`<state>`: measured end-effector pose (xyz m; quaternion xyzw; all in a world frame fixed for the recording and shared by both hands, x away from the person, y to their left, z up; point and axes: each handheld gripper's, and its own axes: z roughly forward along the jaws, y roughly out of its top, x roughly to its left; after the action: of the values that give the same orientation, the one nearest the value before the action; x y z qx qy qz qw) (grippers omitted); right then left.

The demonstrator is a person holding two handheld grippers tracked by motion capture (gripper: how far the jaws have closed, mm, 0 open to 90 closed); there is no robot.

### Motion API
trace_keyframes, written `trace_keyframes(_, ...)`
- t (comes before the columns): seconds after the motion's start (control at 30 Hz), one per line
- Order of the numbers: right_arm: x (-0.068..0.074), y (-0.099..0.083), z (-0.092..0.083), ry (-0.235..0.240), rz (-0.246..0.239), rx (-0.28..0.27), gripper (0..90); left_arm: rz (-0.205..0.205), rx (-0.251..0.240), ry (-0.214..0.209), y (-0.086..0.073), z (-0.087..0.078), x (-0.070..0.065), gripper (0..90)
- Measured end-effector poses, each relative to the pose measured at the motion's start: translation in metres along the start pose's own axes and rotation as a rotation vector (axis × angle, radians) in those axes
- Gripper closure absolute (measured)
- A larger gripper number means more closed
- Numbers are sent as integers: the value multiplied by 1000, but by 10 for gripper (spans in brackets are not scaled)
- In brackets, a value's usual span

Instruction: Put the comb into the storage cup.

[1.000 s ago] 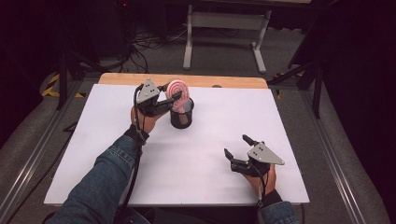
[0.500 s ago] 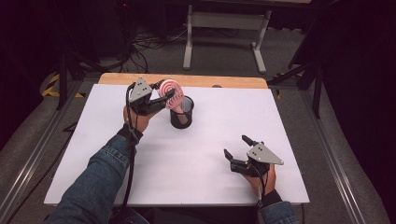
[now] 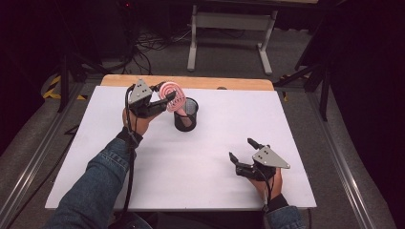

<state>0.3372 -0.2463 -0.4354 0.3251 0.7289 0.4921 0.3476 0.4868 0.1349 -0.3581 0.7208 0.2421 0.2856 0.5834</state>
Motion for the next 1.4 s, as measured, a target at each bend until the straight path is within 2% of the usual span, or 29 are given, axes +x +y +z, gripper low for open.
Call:
trace_keyframes(0.1, 0, 0, 0, 3, -1, 2, 186, -1, 1, -2, 0, -1, 0, 479)
trace_keyframes(0.27, 2, 1, 1, 6, -6, 3, 189, 22, 28, -8, 0, -6, 2, 455)
trace_keyframes(0.5, 2, 0, 1, 11, -5, 6, 192, 14, 17, 4, 0, -11, 6, 422)
trace_keyframes(1.07, 3, 2, -1, 8, -10, -9, 194, 59, 16, 15, 3, -14, 4, 364)
trace_keyframes(1.27, 3, 1, -1, 8, -11, -8, 192, 61, 17, 21, 4, -14, 4, 340)
trace_keyframes(1.4, 3, 2, 0, 13, -18, -6, 194, 52, 18, 56, 4, -15, 3, 234)
